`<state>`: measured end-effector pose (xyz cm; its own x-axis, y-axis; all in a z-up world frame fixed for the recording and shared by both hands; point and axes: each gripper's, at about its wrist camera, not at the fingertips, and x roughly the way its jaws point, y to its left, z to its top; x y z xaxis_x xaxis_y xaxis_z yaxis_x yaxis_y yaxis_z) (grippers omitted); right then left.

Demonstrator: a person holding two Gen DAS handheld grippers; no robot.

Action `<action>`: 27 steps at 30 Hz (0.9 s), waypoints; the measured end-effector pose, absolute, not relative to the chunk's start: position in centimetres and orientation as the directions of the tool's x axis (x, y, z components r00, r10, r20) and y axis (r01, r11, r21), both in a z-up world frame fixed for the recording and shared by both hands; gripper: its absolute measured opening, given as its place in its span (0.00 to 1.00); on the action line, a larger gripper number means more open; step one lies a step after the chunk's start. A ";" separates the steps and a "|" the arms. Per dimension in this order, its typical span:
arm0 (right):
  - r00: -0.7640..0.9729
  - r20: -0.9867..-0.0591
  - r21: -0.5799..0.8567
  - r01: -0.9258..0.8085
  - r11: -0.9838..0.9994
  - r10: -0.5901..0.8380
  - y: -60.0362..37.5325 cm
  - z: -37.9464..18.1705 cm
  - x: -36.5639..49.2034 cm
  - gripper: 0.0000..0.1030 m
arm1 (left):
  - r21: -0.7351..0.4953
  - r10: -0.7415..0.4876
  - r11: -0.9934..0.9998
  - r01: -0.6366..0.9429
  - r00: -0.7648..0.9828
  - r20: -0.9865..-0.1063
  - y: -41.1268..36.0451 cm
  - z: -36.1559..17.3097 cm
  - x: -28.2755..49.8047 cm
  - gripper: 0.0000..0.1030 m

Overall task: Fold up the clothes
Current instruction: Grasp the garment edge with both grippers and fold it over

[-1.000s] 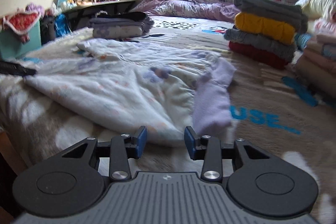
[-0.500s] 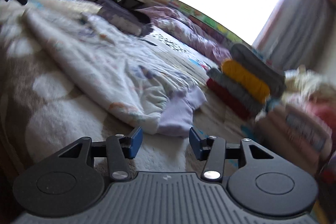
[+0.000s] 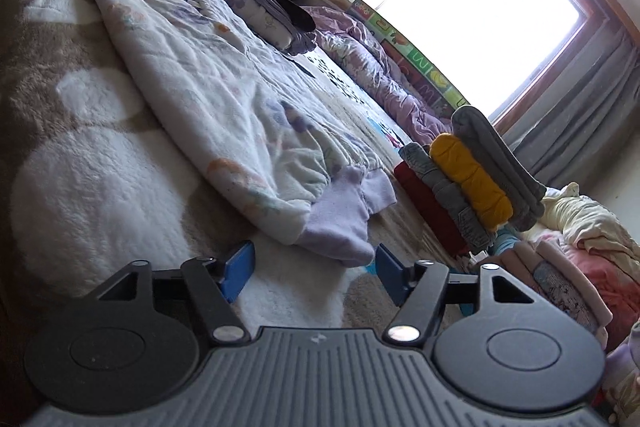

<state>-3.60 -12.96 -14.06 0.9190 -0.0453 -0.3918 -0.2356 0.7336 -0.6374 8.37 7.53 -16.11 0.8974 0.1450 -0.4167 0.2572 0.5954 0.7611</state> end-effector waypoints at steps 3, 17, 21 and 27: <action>0.928 -0.372 -0.657 -0.236 0.716 -0.035 -13.0 -14.3 -3.4 0.64 | 0.758 0.127 0.593 0.270 0.899 -0.419 7.6 -16.2 8.7 0.68; 0.938 -0.334 -0.532 -0.269 0.803 0.094 -14.0 -12.0 -2.2 0.16 | 0.589 0.049 0.781 0.207 0.920 -0.389 7.7 -12.8 10.6 0.11; 0.951 -0.283 -0.407 -0.234 0.883 0.121 -15.4 -10.0 -1.5 0.14 | 0.474 0.021 0.866 0.159 0.936 -0.353 8.0 -11.0 12.3 0.09; 0.959 -0.246 -0.202 -0.195 0.960 0.143 -17.9 -8.4 1.6 0.13 | 0.319 -0.006 0.941 0.116 0.946 -0.325 8.1 -8.9 16.5 0.07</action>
<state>1.60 -17.91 -8.36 0.9587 0.1429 -0.2458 -0.1948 0.9599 -0.2017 16.45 8.12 -8.85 0.9458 -0.0063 -0.3246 0.1157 0.9407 0.3189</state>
